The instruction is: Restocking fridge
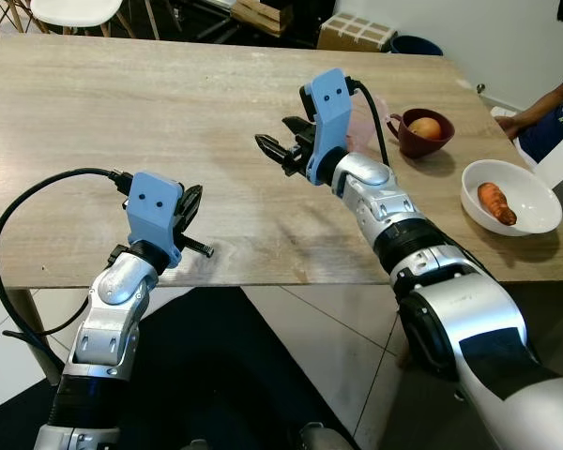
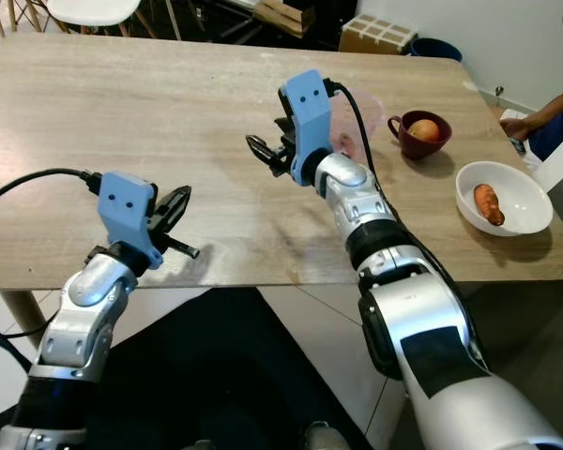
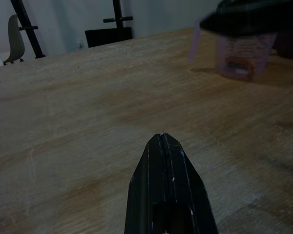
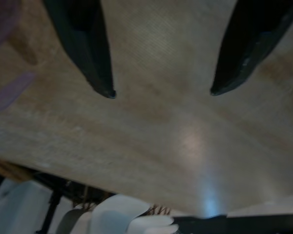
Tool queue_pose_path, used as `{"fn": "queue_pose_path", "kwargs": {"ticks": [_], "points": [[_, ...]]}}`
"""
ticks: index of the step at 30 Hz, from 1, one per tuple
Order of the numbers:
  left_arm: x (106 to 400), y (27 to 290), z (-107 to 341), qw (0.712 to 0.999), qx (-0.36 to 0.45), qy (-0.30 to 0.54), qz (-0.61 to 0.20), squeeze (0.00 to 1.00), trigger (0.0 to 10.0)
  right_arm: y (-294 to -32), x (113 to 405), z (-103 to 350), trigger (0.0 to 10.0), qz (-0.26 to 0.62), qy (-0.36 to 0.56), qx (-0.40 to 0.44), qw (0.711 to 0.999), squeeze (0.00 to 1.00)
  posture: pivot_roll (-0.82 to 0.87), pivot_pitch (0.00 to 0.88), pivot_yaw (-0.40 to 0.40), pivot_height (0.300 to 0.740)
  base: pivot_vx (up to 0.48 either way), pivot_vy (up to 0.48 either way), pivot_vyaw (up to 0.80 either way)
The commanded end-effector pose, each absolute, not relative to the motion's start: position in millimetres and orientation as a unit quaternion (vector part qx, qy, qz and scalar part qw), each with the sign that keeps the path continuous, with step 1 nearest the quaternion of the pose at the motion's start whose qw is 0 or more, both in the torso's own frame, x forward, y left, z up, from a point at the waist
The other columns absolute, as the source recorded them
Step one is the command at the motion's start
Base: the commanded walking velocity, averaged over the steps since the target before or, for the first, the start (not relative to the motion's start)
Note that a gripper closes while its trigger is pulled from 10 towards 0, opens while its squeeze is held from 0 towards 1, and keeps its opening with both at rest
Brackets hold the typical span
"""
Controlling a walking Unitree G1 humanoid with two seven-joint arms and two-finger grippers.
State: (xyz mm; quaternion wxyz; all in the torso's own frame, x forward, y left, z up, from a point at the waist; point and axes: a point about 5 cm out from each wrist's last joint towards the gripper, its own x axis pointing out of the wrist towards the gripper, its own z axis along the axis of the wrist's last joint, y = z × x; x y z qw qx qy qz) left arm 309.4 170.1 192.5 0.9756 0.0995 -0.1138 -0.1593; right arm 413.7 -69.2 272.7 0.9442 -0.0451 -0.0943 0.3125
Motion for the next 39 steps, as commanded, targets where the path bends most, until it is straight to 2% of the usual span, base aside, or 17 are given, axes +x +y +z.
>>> {"fn": "queue_pose_path", "kwargs": {"ticks": [1,3,4,5,6,7,8,12,15,19,29,39], "points": [[305.6,169.4,187.7,0.975,0.108,-0.102,-0.167,0.00,10.0,-70.9,415.7,277.1,10.0,0.292,-0.104,-0.049,0.949,1.00,0.00,0.203,-0.102,0.707,0.000,0.000,0.00],[305.4,167.8,187.2,0.975,0.108,-0.101,-0.169,0.00,10.0,-72.0,417.1,279.3,10.0,0.274,-0.107,-0.054,0.954,1.00,0.00,0.200,-0.101,0.707,0.000,0.000,0.00],[305.6,167.2,187.4,0.974,0.107,-0.102,-0.169,0.00,10.0,-73.3,417.8,280.0,10.0,0.266,-0.108,-0.053,0.956,0.67,0.01,0.194,-0.101,0.707,0.000,0.000,0.00],[305.6,167.2,187.4,0.974,0.107,-0.102,-0.169,0.00,10.0,-73.3,417.8,280.0,10.0,0.266,-0.108,-0.053,0.956,0.67,0.01,0.194,-0.101,0.707,0.000,0.000,0.00],[305.6,164.9,189.7,0.974,0.101,-0.105,-0.174,0.00,10.0,-78.5,419.5,283.5,10.0,0.248,-0.111,-0.022,0.962,0.25,0.01,0.188,-0.100,0.707,0.000,0.000,0.00],[305.6,164.9,189.7,0.974,0.101,-0.105,-0.174,0.00,10.0,-78.5,419.5,283.5,10.0,0.248,-0.111,-0.022,0.962,0.25,0.01,0.188,-0.100,0.707,0.000,0.000,0.00],[306.6,164.8,190.8,0.975,0.100,-0.103,-0.172,0.00,10.0,-81.5,420.2,285.1,10.0,0.241,-0.113,-0.003,0.964,0.00,0.02,0.182,-0.096,0.707,0.000,0.000,0.00],[311.1,167.4,192.8,0.977,0.096,-0.098,-0.164,0.00,10.0,-90.6,421.7,285.6,10.0,0.224,-0.115,0.048,0.967,0.00,0.01,0.167,-0.075,0.707,0.000,0.000,0.00],[319.9,172.1,194.1,0.981,0.091,-0.091,-0.148,0.00,10.0,-110.9,422.3,278.2,10.0,0.188,-0.127,0.094,0.969,0.00,0.00,0.146,-0.029,0.707,0.000,0.000,0.00],[323.9,171.5,195.5,0.982,0.075,-0.097,-0.143,0.00,10.0,-123.9,420.6,272.7,10.0,0.173,-0.147,0.126,0.966,0.00,-0.02,0.127,-0.002,0.707,0.000,0.000,0.00],[328.1,161.6,195.8,0.983,0.046,-0.111,-0.141,0.00,10.0,-132.0,407.6,240.1,10.0,0.167,-0.178,0.167,0.955,0.00,-0.06,0.087,0.009,0.707,0.000,0.000,0.00],[333.4,161.3,195.9,0.981,0.062,-0.116,-0.142,0.00,10.0,-130.9,400.9,219.1,10.0,0.160,-0.167,0.176,0.957,0.00,-0.07,0.067,0.000,0.707,0.000,0.000,0.00]]}}
